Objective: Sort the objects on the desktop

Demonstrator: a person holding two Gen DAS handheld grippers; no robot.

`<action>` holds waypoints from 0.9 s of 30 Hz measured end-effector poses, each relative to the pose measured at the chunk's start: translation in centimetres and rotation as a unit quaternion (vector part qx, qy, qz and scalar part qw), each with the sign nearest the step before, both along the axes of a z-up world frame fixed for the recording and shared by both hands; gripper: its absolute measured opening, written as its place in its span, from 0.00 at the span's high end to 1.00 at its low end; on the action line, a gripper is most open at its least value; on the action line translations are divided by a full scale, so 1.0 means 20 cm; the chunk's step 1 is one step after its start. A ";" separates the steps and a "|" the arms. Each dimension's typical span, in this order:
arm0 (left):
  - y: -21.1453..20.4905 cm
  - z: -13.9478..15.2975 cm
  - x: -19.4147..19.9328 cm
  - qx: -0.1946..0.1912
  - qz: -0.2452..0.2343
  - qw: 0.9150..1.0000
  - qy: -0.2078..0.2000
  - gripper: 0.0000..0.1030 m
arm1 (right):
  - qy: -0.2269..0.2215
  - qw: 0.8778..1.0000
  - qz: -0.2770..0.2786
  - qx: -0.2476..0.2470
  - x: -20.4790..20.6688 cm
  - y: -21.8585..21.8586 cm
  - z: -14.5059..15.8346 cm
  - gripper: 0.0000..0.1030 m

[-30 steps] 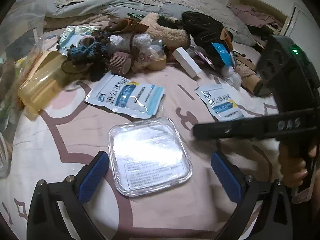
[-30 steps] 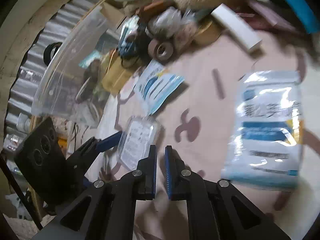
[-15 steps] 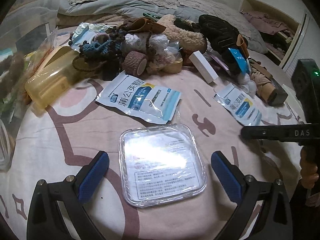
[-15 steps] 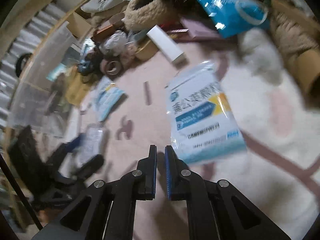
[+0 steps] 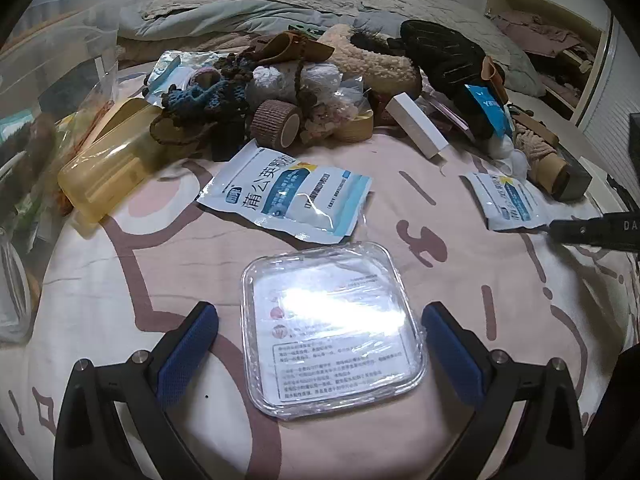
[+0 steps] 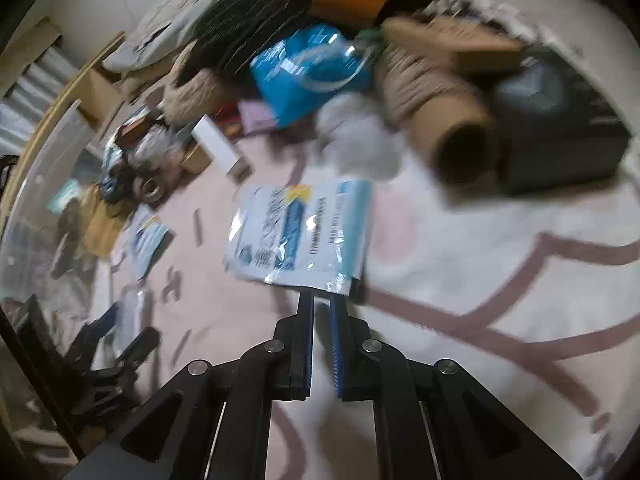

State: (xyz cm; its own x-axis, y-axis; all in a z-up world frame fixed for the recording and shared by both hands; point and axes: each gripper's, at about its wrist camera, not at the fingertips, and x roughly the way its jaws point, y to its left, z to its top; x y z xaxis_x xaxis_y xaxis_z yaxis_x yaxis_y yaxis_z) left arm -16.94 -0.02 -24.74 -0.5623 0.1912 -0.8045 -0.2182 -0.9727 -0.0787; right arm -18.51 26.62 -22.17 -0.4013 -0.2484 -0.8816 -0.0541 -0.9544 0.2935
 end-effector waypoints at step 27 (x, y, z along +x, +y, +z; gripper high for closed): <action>0.02 -0.02 0.01 -0.006 0.025 1.000 0.012 0.00 | 0.068 0.992 -0.044 0.096 -0.19 -0.31 -0.09 0.02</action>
